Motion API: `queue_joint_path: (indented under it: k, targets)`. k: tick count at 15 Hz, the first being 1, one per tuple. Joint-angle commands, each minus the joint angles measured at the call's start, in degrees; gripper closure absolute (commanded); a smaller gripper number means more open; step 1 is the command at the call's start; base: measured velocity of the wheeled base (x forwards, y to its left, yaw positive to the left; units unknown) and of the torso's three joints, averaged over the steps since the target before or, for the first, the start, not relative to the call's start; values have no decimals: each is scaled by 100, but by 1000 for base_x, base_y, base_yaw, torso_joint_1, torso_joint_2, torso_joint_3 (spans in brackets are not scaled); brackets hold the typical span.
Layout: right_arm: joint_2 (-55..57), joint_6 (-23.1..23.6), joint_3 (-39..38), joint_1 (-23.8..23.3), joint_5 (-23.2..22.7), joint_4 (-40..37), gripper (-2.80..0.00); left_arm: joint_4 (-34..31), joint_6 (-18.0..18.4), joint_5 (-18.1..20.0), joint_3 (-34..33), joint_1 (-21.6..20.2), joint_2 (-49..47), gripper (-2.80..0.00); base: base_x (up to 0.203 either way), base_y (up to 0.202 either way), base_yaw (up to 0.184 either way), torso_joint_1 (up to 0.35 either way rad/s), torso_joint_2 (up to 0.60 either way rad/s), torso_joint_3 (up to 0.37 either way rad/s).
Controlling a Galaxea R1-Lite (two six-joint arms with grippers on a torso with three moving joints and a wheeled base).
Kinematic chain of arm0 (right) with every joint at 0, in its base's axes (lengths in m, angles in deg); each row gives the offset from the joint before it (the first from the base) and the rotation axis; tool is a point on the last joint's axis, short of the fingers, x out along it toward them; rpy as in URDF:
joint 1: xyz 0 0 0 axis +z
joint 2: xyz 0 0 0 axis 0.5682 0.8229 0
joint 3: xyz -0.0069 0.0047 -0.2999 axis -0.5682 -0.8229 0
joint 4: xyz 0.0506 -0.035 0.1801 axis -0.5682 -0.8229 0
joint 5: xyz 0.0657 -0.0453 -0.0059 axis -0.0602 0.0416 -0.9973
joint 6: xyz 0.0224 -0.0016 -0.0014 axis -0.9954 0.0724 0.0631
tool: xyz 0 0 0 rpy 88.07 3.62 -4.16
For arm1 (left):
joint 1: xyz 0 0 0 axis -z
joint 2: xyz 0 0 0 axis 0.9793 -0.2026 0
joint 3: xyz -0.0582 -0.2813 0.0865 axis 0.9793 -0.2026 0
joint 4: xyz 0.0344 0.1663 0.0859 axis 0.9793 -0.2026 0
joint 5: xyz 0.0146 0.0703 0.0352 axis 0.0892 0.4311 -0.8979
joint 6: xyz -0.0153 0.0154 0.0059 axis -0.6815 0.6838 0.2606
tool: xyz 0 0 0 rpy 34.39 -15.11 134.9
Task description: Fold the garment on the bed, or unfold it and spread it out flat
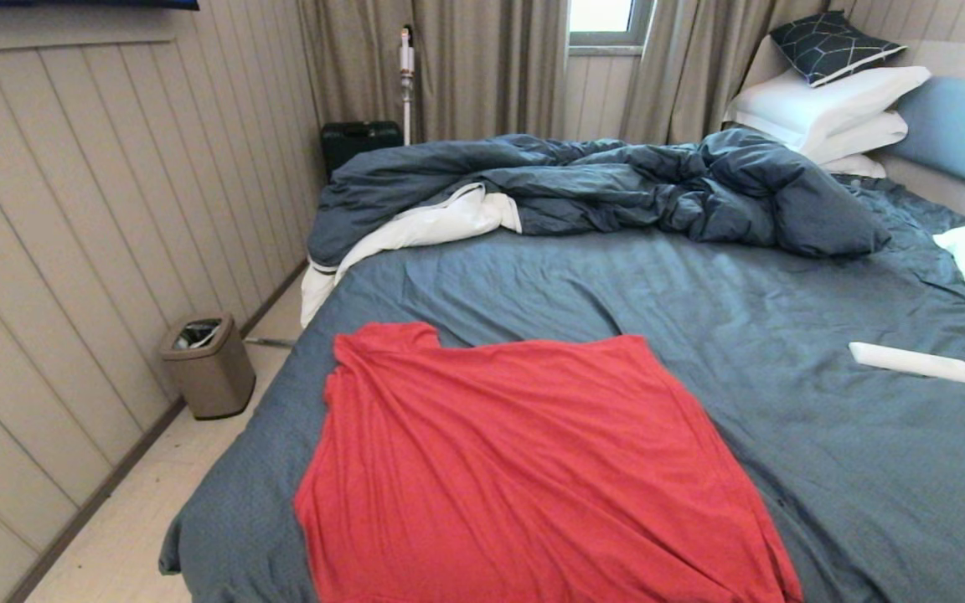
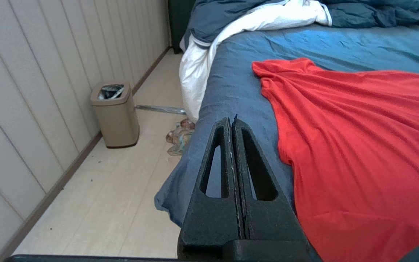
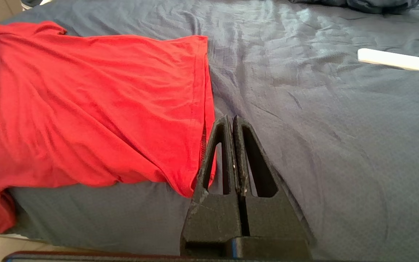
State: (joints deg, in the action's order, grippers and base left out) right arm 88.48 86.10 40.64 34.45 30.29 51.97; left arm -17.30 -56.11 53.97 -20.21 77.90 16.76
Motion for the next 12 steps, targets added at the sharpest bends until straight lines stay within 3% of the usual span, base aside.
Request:
queue_joint_path:
  k: [1,12]
  targets:
    - [10,2,0,1,-7,0,0,0,-2,0,0,-2,0,0,0,0,0,0,0,0]
    - [1,-3,0,4,-7,0,0,0,-2,0,0,-2,-9,0,0,0,0,0,0,0]
